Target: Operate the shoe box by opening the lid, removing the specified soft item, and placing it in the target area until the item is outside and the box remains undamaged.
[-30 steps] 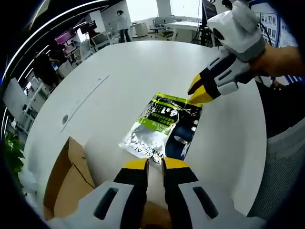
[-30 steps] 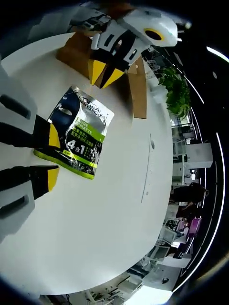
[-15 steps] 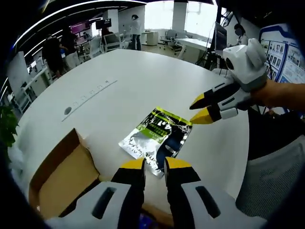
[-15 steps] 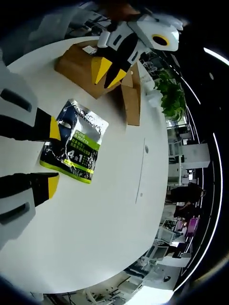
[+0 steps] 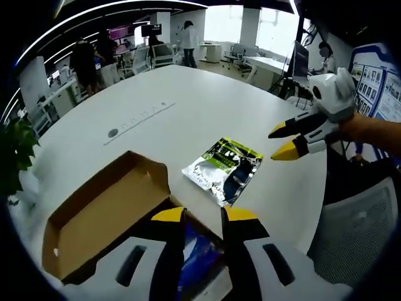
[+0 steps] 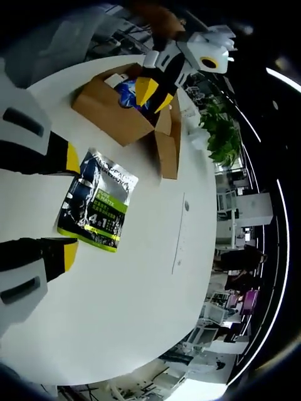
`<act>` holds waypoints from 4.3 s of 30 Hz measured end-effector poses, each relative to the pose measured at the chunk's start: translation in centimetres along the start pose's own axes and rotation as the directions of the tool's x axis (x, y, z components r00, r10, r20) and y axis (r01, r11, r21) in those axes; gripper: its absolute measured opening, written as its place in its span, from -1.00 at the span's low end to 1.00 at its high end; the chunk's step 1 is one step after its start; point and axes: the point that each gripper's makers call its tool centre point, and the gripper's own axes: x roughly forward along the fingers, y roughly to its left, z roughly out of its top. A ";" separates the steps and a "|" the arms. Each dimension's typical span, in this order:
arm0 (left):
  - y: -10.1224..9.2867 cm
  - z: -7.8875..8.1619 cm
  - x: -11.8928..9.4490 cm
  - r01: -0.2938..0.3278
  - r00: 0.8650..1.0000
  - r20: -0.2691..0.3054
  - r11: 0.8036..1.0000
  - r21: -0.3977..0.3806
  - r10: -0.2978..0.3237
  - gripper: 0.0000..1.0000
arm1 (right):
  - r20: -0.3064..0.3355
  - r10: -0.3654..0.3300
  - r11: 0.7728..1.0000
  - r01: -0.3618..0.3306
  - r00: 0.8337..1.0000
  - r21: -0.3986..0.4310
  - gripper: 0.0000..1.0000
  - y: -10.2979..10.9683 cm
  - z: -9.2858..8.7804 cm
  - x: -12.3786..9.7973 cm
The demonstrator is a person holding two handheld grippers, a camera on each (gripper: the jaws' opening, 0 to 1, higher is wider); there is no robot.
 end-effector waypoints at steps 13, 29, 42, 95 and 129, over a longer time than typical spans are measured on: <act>3.4 -4.2 -4.3 -0.074 0.997 0.004 0.995 -0.070 0.074 -0.37 | 0.019 0.057 0.998 -0.056 0.998 -0.028 -0.01 3.4 1.6 -0.6; 8.1 -9.8 -9.2 -0.183 0.983 -0.027 0.968 -0.171 0.181 -0.25 | 0.041 0.185 0.982 -0.183 0.982 -0.047 0.01 10.0 3.8 0.2; 10.9 -14.0 -12.3 -0.252 0.968 -0.053 0.932 -0.262 0.247 -0.19 | 0.037 0.286 0.956 -0.282 0.957 -0.082 -0.01 16.1 5.4 2.2; 12.2 -17.5 -15.4 -0.280 0.955 -0.009 0.892 -0.354 0.296 -0.15 | -0.123 0.475 0.867 -0.488 0.871 -0.106 -0.50 29.4 5.4 12.7; 12.4 -17.0 -15.0 -0.282 0.955 -0.012 0.896 -0.343 0.296 -0.21 | -0.123 0.463 0.879 -0.473 0.878 -0.066 -1.00 28.4 5.2 12.5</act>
